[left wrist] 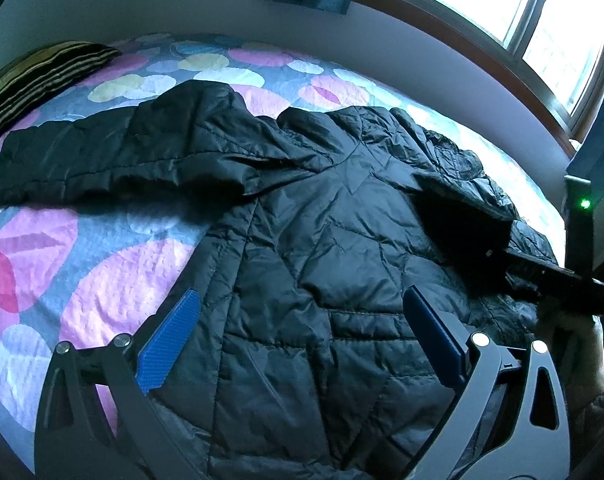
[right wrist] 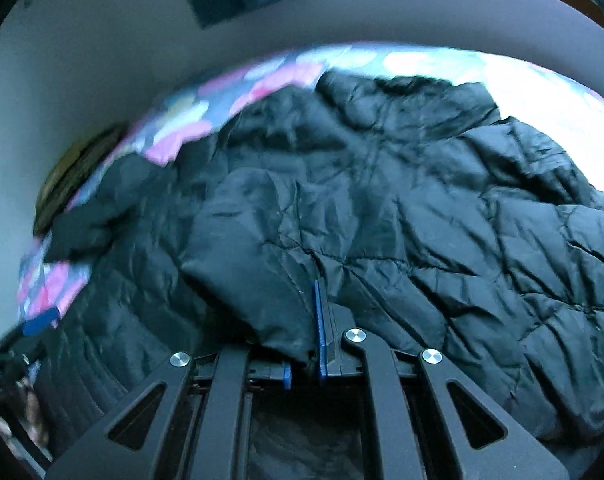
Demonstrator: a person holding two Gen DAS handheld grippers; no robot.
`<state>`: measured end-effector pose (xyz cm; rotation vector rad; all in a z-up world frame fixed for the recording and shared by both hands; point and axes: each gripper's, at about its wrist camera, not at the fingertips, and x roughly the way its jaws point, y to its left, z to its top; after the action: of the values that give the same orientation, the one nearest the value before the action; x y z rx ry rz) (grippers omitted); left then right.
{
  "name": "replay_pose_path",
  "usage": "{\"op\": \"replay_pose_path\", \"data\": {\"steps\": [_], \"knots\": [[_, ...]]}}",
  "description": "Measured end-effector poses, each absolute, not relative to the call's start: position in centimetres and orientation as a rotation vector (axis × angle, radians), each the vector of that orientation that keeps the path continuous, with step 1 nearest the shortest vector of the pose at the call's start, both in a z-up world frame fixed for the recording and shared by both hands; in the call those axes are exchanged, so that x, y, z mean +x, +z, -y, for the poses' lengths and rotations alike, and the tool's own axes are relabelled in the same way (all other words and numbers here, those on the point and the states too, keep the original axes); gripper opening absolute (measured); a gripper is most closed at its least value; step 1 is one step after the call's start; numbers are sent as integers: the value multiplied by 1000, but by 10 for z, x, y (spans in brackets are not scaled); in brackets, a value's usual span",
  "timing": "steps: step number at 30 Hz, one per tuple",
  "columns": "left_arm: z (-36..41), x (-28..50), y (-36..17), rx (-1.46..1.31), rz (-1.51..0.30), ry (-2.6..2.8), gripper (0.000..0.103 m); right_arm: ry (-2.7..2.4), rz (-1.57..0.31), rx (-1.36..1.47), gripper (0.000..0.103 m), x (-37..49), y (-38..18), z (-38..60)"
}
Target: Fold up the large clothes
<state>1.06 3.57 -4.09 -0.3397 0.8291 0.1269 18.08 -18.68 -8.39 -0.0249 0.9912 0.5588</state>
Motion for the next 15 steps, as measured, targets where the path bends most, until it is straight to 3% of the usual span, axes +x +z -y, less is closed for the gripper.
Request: {"op": "replay_pose_path", "data": {"steps": [4, 6, 8, 15], "knots": [[-35, 11, -41, -340, -829, 125, 101, 585, -1008, -8, 23, 181, -85, 185], [-35, 11, -41, -340, -829, 124, 101, 642, -1018, 19, 54, 177, -84, 182], [-34, 11, -41, -341, -830, 123, 101, 683, -1020, 6, 70, 169, -83, 173], [-33, 9, -40, -340, -822, 113, 101, 744, -951, 57, 70, 144, -45, 190]]}}
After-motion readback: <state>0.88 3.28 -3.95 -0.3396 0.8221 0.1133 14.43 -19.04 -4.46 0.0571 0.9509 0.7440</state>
